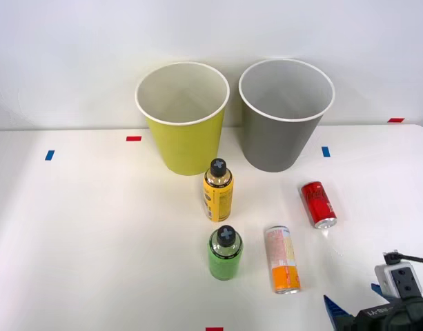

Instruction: Put cans in the gray bin, plastic bottles in the light green bin

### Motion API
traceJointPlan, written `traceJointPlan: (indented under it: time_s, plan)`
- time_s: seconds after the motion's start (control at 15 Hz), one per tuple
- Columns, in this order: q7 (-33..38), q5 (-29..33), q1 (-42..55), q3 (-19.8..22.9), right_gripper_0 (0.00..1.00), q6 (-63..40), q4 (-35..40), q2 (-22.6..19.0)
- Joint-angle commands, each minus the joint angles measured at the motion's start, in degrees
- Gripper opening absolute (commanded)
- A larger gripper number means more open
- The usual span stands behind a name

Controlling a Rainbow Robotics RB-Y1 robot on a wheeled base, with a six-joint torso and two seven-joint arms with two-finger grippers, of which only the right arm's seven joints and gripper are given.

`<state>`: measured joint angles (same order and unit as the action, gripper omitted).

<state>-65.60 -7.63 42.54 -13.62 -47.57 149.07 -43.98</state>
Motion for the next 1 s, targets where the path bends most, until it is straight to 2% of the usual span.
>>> traceJointPlan:
  time_s: [0.07,0.47,0.6,0.87,1.0]
  plan:
    - [4.8,-2.8,-9.4,-3.3,0.88,-9.4,0.9,-0.2]
    - [16.4,-2.8,-25.3,-10.5,0.86,-24.9,0.9,-0.9]
    - [16.6,-2.8,-29.2,-12.2,0.85,-29.0,0.6,-0.8]
    - [18.1,-2.8,-36.6,-16.9,0.84,-29.5,-5.2,0.7]
    - [18.7,-2.9,-39.2,-17.8,0.83,-30.7,-7.1,2.1]
